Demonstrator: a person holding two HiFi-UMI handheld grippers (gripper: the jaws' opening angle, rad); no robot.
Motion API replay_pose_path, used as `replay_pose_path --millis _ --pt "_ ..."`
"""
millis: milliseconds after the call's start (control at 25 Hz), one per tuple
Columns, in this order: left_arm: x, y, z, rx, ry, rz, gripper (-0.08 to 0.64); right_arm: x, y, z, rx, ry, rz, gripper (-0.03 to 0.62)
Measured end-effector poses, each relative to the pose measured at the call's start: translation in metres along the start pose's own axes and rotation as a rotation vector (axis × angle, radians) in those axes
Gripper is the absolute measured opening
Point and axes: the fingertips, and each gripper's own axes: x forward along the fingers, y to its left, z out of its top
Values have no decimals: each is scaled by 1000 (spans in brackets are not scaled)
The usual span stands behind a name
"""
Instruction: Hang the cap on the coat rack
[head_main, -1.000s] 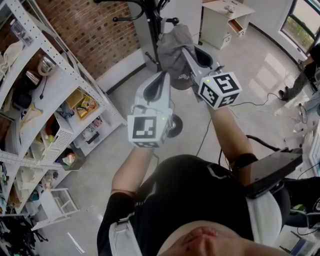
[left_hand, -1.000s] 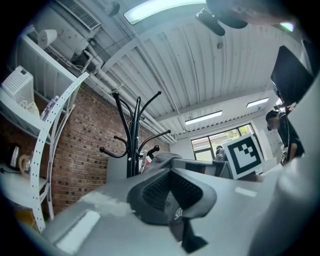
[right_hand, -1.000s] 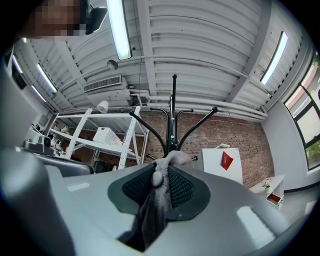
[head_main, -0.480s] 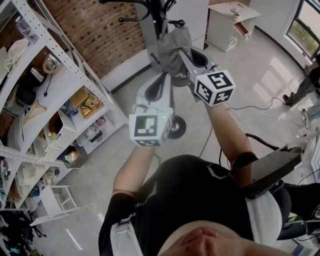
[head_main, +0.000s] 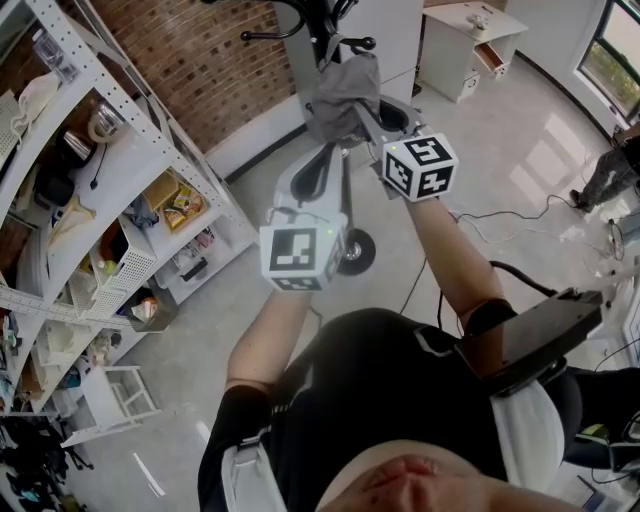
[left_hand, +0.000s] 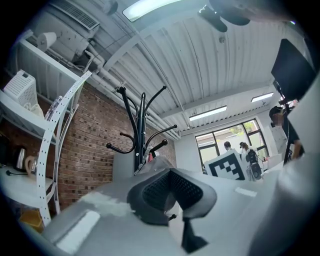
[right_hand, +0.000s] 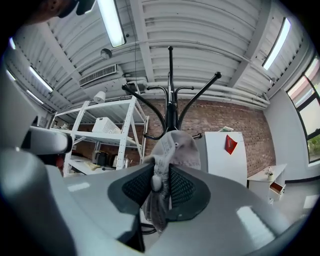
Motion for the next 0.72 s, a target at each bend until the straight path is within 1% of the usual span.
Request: replay_pose_path --millis 200,480,720 --pt "1 -1 -2 0 6 -1 69 2 -8 -9 0 17 -16 81" --pt "1 -8 -4 -20 9 -2 69 -2 -19 -19 -3 28 -45 81" --pt "0 -11 -7 -17 19 -4 69 -5 -24 -27 -6 42 -68 81"
